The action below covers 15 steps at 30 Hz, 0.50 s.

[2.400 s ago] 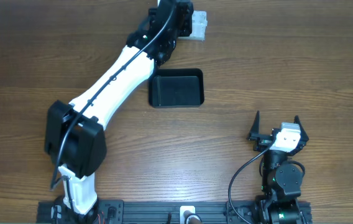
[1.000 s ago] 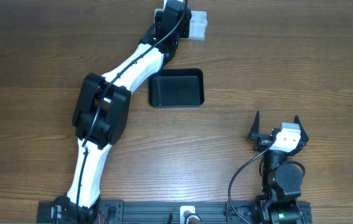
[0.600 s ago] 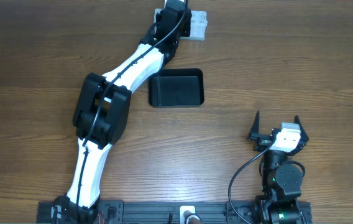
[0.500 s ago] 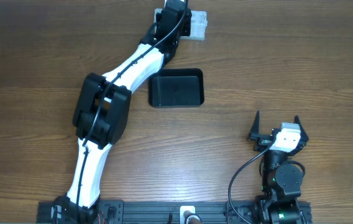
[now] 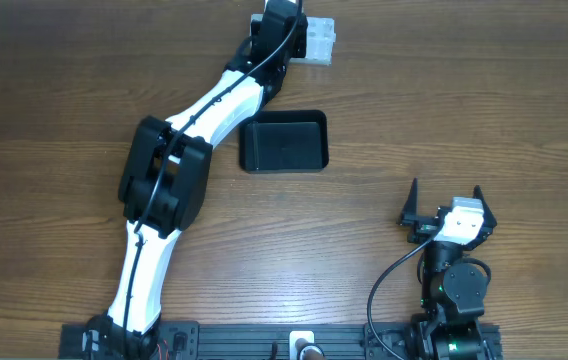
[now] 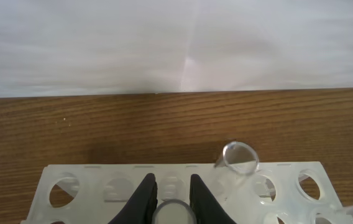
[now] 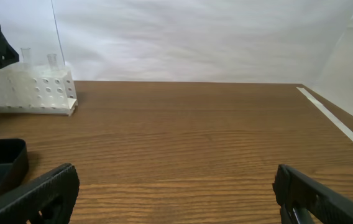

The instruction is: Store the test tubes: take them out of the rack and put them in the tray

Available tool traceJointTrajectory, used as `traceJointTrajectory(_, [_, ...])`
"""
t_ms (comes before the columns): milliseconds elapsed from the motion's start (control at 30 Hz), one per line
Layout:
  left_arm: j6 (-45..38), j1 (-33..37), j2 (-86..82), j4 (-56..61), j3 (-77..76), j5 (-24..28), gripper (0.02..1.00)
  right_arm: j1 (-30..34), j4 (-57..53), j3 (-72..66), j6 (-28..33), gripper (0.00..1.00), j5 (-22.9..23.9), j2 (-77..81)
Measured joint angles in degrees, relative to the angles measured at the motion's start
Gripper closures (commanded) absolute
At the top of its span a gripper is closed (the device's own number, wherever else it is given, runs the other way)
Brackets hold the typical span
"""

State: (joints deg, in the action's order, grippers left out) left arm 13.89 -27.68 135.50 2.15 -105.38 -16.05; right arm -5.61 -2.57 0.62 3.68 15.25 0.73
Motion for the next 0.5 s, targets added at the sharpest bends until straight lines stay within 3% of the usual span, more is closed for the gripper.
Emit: traceJointTrajectory(500, [-0.1, 0.0, 0.0, -0.2, -0.1, 0.0, 0.932, 0.0, 0.0, 0.0, 0.0, 0.007, 0.0, 0.0])
